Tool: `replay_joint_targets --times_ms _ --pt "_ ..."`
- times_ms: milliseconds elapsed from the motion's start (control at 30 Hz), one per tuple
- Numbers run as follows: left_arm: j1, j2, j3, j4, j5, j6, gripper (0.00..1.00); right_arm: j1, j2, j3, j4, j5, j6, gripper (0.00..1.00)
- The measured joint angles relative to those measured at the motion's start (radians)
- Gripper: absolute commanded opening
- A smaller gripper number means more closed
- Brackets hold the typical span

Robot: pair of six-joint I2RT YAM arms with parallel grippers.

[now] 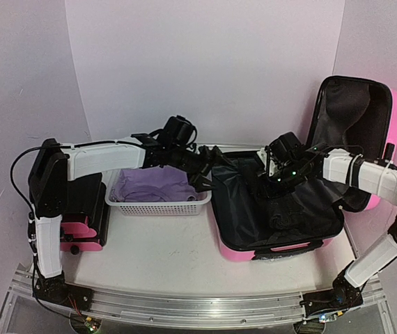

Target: Open, take out, and arrange the luggage

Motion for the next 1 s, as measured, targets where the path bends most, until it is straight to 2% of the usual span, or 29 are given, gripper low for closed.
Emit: replay_joint_targets --times_ms 300,400,533,667,700,767,800,1000 --pt "-0.136 0.179 0.235 -0.056 -0.203 -0.204 0.8 0.001 -0.008 -0.046 0.035 -0.035 -0.052 0.0" --pt "-0.154 0.259 0.343 -0.109 -0.253 -0.234 0.74 0.001 -0.027 -0.075 0.056 -0.047 -0.059 0.0" --pt "-0.163 0.344 0.45 -0.174 -0.317 -0.236 0.52 0.003 -0.043 -0.086 0.061 -0.053 -0.067 0.0" --pt "-0.163 0.381 0.496 -0.196 -0.341 -0.225 0.21 0.013 -0.048 -0.093 0.062 -0.05 -0.072 0.0" --pt "-0.164 0.383 0.505 -0.2 -0.346 -0.221 0.15 0.018 -0.048 -0.095 0.061 -0.047 -0.073 0.02" --pt "-0.167 0.383 0.514 -0.213 -0.354 -0.216 0.04 0.033 -0.048 -0.095 0.064 -0.027 -0.075 0.11" --pt "-0.167 0.383 0.514 -0.217 -0.356 -0.213 0.0 0.04 -0.048 -0.095 0.065 -0.012 -0.075 0.14" --pt "-0.16 0.383 0.515 -0.24 -0.349 -0.199 0.0 0.095 -0.05 -0.101 0.059 0.051 -0.072 0.5"
